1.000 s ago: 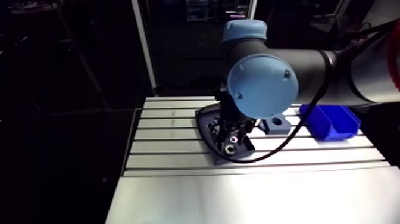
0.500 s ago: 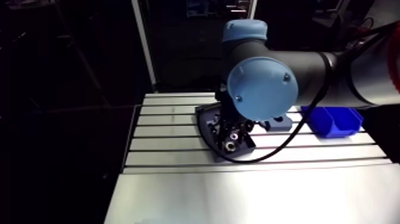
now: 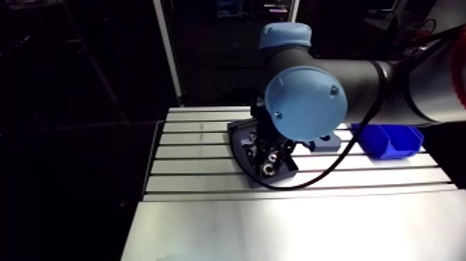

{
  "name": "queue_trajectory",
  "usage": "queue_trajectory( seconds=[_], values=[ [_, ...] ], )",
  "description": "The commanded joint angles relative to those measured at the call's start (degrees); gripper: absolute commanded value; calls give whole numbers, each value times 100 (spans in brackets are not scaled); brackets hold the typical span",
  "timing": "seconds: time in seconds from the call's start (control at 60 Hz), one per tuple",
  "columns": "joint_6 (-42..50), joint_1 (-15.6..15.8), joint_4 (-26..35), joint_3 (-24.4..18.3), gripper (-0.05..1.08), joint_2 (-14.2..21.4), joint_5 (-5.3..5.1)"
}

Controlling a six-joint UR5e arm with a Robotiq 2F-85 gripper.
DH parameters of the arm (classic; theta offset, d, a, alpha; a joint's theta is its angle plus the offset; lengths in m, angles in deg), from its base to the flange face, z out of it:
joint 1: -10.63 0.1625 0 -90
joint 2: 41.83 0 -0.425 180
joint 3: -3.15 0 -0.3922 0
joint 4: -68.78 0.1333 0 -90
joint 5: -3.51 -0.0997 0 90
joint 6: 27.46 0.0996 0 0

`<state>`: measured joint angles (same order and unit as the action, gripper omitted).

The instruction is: Pick up the bearing and press it into the housing until flush.

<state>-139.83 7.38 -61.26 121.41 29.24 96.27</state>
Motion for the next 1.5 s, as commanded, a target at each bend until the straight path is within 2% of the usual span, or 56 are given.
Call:
queue_trajectory(
  seconds=[0.017, 0.983, 1.267, 1.5],
  values=[
    [0, 7, 0, 0, 45, -2, 0],
    [0, 8, 0, 0, 60, 16, 0],
    [-9, 8, 9, -52, 63, 92, -27],
    [-9, -1, 125, -144, 66, 285, -42]
  ],
)
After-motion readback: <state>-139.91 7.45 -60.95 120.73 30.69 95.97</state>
